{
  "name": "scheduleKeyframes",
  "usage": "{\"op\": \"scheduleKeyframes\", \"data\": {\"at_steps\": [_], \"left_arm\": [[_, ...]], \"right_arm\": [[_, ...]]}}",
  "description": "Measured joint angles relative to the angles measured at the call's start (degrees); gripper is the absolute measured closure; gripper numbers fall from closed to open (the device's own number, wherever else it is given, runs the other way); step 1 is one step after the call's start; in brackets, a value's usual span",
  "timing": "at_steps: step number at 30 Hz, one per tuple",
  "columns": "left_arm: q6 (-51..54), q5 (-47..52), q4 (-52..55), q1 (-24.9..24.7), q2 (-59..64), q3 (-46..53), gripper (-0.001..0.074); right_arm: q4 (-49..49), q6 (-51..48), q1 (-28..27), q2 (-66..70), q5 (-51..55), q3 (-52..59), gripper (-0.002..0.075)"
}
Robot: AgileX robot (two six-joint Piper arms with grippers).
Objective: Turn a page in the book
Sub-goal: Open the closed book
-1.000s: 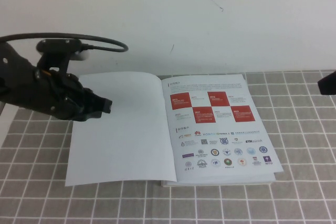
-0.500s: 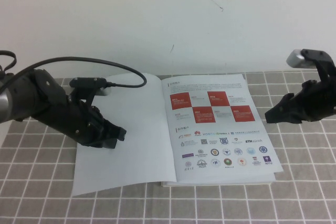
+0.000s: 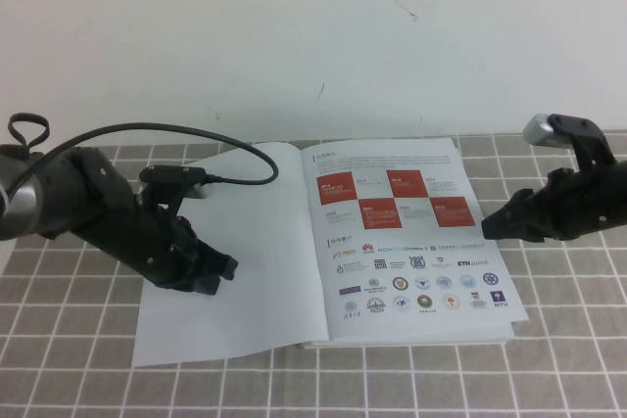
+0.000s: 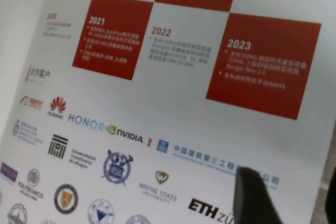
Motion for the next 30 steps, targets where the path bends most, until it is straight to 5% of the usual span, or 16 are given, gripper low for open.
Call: {"op": "scheduleKeyframes", "data": {"at_steps": [30], "left_arm": [[1.88, -0.24, -3.47, 0.00, 0.12, 0.00, 0.0738]], "right_arm": [[5.37, -4.91, 2.45, 2.87, -2.58, 0.00, 0.0428]]}}
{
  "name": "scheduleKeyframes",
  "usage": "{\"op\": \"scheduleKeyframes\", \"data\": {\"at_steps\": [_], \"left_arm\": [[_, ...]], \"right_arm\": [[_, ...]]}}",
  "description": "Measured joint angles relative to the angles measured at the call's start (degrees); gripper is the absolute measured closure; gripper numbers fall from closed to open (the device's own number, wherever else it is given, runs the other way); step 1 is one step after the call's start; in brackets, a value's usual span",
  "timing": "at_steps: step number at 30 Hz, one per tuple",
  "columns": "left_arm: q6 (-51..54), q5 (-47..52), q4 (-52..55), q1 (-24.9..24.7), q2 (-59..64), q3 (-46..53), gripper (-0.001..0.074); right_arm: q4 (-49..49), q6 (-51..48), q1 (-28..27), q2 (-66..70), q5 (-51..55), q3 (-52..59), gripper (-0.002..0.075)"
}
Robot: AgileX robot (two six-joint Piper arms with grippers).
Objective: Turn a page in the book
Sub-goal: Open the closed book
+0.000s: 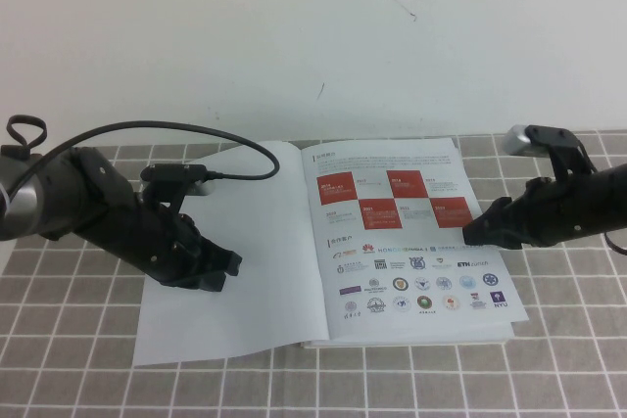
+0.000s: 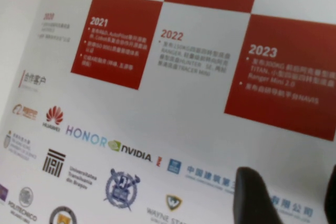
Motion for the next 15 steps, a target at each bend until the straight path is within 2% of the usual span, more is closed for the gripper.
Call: {"op": "scheduleKeyframes", "data": {"at_steps": [15], "left_arm": [[0.88, 0.00, -0.24, 0.00, 0.00, 0.00, 0.0738]], "right_arm": [[0.69, -0.52, 0.63, 0.00, -5.21, 0.00, 0.0429]]}}
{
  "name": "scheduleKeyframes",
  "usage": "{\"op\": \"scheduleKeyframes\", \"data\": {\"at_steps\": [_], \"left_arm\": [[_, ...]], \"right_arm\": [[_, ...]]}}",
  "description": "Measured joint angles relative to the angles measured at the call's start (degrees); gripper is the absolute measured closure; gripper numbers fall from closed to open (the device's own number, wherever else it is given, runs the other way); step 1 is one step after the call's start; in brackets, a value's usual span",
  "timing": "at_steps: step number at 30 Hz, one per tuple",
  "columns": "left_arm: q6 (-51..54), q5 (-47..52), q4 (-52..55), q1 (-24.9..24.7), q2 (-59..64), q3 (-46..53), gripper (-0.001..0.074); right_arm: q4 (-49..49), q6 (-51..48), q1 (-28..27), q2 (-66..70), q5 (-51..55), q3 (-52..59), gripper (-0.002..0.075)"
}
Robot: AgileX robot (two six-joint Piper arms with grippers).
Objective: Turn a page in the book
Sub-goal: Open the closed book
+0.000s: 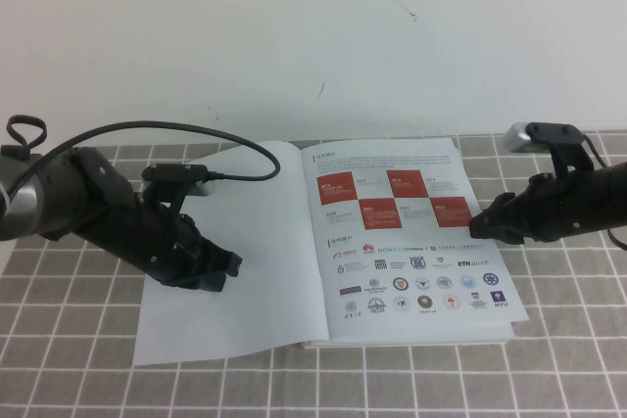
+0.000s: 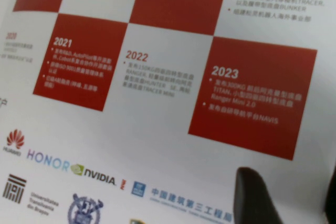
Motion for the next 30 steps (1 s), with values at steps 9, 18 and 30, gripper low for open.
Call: {"op": "scheduleKeyframes", "data": {"at_steps": [9, 18, 30], "left_arm": [[0.11, 0.00, -0.04, 0.00, 0.00, 0.00, 0.0738], [0.22, 0.00, -0.04, 0.00, 0.00, 0.00, 0.0738], [0.33, 0.00, -0.09, 0.00, 0.00, 0.00, 0.0738]], "right_arm": [[0.00, 0.00, 0.00, 0.00, 0.47, 0.00, 0.0429], [0.00, -0.81, 0.00, -1.19, 2.02, 0.00, 0.0429], [6.20, -7.11, 0.00, -4.21, 8.58, 0.00, 0.0429]]}}
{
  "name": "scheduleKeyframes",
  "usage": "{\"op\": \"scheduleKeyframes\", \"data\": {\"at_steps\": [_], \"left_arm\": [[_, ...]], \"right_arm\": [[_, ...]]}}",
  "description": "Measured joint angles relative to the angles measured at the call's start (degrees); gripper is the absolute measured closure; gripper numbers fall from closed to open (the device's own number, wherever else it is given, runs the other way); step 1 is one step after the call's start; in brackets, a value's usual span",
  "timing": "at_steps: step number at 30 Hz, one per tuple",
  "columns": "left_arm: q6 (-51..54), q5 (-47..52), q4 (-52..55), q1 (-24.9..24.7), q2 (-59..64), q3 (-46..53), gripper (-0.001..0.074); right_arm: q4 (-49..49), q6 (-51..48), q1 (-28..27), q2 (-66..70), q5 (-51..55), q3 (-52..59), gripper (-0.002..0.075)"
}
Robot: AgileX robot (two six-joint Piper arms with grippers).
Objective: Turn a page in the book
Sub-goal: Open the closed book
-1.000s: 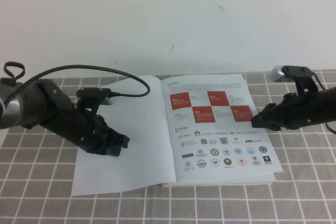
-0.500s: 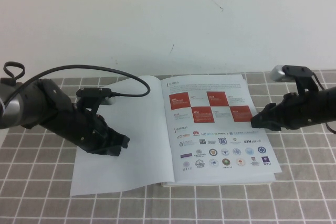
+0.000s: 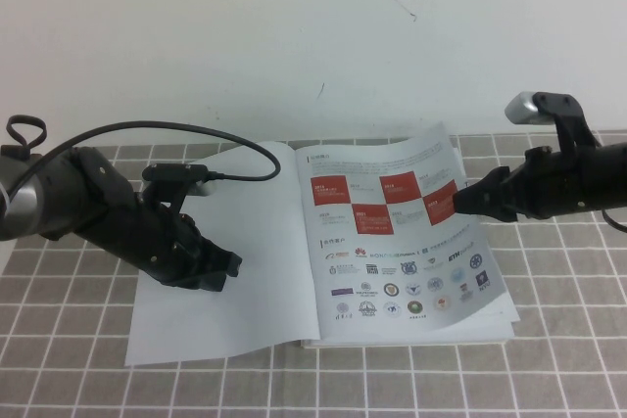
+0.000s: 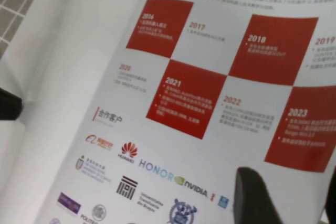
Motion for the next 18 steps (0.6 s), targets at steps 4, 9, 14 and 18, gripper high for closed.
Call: {"op": "scheduleKeyframes", "data": {"at_steps": [4, 9, 14, 18], "left_arm": [[0.00, 0.00, -0.10, 0.00, 0.00, 0.00, 0.0738], [0.13, 0.00, -0.63, 0.00, 0.00, 0.00, 0.0738], [0.25, -0.10, -0.67, 0.00, 0.11, 0.00, 0.0738], [0.47, -0.10, -0.90, 0.00, 0.36, 0.00, 0.0738]], "right_arm": [[0.82, -1.02, 0.00, 0.00, 2.12, 0.00, 0.0429], [3.17, -3.24, 0.00, 0.00, 5.94, 0.00, 0.0429], [6.85, -6.25, 0.00, 0.00, 11.26, 0.00, 0.0429], [7.77, -7.32, 0.00, 0.00, 12.15, 0.00, 0.0429]]}}
